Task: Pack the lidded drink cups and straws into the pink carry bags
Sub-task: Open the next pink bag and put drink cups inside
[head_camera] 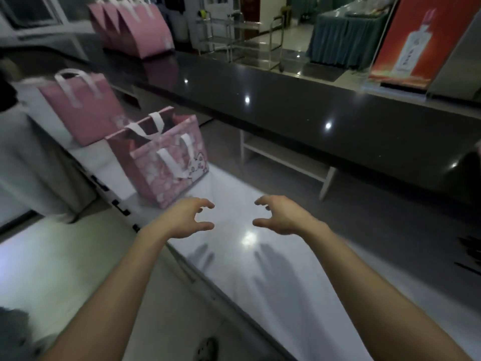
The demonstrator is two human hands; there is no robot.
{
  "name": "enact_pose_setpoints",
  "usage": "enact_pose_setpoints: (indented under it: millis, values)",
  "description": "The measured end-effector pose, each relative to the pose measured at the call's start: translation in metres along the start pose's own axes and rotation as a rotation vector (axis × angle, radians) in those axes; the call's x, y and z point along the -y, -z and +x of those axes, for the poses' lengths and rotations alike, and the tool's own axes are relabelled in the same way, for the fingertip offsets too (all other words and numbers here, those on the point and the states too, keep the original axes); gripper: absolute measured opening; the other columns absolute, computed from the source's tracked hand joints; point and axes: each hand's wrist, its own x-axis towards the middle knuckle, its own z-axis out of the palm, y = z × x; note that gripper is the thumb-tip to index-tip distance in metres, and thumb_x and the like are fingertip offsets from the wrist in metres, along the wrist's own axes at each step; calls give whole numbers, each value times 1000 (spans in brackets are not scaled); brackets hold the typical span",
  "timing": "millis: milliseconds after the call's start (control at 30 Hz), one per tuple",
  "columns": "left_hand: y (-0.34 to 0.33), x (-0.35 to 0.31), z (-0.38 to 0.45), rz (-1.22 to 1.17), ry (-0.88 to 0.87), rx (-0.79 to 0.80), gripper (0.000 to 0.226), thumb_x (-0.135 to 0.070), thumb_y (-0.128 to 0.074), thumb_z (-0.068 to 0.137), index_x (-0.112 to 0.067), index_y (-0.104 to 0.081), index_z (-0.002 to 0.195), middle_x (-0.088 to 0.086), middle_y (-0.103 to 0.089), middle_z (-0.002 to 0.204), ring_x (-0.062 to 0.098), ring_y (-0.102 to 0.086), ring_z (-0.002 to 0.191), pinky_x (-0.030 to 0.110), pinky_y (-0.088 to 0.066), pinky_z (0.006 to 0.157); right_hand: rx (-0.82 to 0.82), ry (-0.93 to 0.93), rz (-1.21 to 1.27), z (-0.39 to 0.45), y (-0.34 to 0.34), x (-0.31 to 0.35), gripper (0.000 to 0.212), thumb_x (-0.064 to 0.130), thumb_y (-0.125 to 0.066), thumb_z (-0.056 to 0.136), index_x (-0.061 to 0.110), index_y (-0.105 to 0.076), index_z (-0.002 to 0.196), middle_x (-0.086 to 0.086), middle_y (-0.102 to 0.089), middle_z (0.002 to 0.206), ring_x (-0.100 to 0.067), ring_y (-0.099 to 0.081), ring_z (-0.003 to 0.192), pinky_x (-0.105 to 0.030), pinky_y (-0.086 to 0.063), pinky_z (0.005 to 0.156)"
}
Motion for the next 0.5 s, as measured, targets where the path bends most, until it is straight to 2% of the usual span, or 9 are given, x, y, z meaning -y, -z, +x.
enact_pose_setpoints:
  millis: [100,200,267,333,400,433,500]
  values:
    - [43,68,-8,-21,28,-59,53,-50,-84,92,-34,-68,140,-14,-69,136,8,-68,121,39,-58,104,-35,57,-1,55,-10,66,67,54,-75,96,27,-56,153,1,-63,148,-20,-63,130,-41,-55,103]
    - [86,126,-10,-14,65,-247,36,-62,-84,85,-35,-73,105,-15,-77,99,6,-72,90,39,-63,84,-122,109,40,107,-9,128,58,48,-77,96,24,-62,148,0,-65,146,-20,-65,128,-40,-55,103]
    - [111,152,-7,-12,104,-408,44,-74,-81,80,-35,-65,92,-14,-73,85,8,-69,80,39,-62,75,-212,125,64,139,-3,161,50,42,-77,96,22,-67,141,-1,-67,139,-21,-67,122,-41,-56,101]
    - [129,165,-1,-29,139,-509,59,-90,-75,73,-36,-60,92,-15,-70,86,7,-68,79,37,-60,70,-292,105,82,167,4,187,44,39,-77,95,22,-71,135,-1,-70,132,-22,-70,115,-41,-58,98]
    - [138,167,10,-49,156,-530,70,-97,-70,69,-36,-59,101,-15,-70,93,8,-68,84,36,-59,73,-364,58,106,192,12,205,36,38,-74,97,23,-74,130,-1,-72,128,-21,-72,110,-42,-60,95]
    - [141,166,17,-58,146,-522,71,-95,-71,72,-33,-59,107,-14,-70,98,9,-69,87,37,-60,77,-403,37,121,202,16,210,31,36,-73,98,23,-74,126,0,-72,124,-21,-72,107,-43,-61,93]
    - [143,163,32,-86,86,-509,54,-72,-78,87,-28,-62,114,-10,-73,106,13,-71,93,41,-63,85,-489,4,115,220,23,215,25,27,-71,95,24,-71,120,0,-68,120,-24,-70,105,-44,-60,91]
